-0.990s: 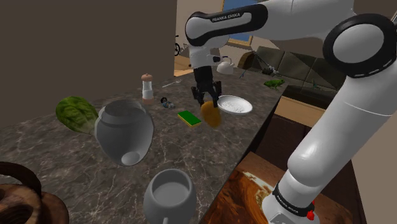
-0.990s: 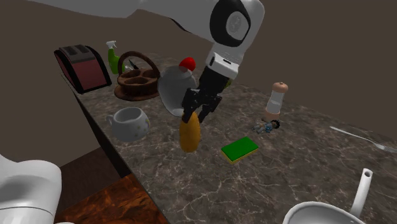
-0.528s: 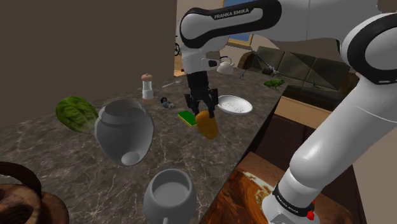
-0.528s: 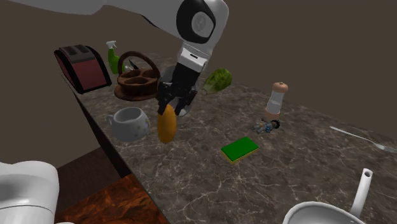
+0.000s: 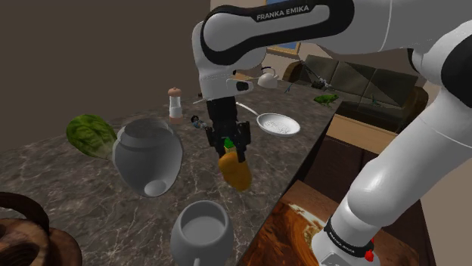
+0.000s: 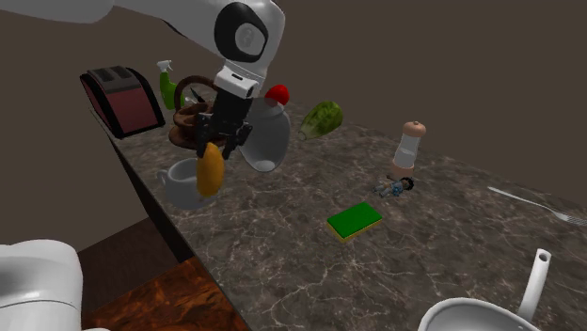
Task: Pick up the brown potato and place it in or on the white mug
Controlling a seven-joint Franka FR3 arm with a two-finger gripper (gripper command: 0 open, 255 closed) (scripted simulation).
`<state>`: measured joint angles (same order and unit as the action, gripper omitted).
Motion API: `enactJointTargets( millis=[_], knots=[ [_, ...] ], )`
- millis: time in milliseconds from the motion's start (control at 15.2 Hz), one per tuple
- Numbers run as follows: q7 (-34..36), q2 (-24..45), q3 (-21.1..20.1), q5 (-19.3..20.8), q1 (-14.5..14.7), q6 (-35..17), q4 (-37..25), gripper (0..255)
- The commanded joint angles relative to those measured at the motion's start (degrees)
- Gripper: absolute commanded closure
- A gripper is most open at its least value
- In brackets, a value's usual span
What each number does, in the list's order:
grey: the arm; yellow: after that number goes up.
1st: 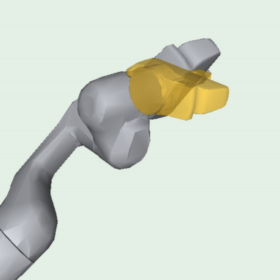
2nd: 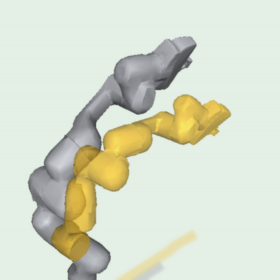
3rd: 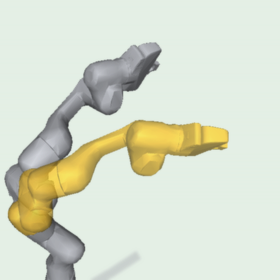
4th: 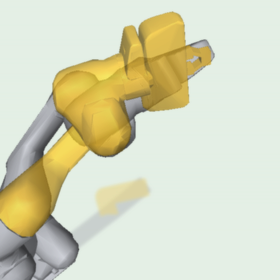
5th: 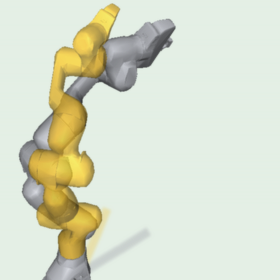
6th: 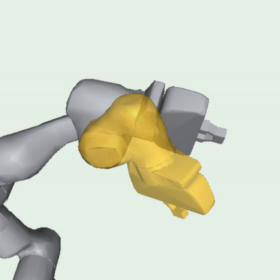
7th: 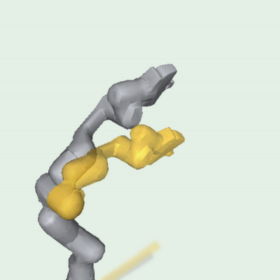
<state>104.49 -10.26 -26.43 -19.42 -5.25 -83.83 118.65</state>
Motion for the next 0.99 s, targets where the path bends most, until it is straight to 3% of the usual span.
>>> enactJointTargets(
  millis=[0,462,924],
  knots=[
    [2.40,-0.04,-1.41,-1.35,1.13,-0.33,-0.36,255],
    [11.72,1.24,-7.47,-5.75,5.61,-3.71,-1.60,255],
    [10.60,2.66,-8.22,-5.49,5.79,-8.96,2.47,255]
  ],
)
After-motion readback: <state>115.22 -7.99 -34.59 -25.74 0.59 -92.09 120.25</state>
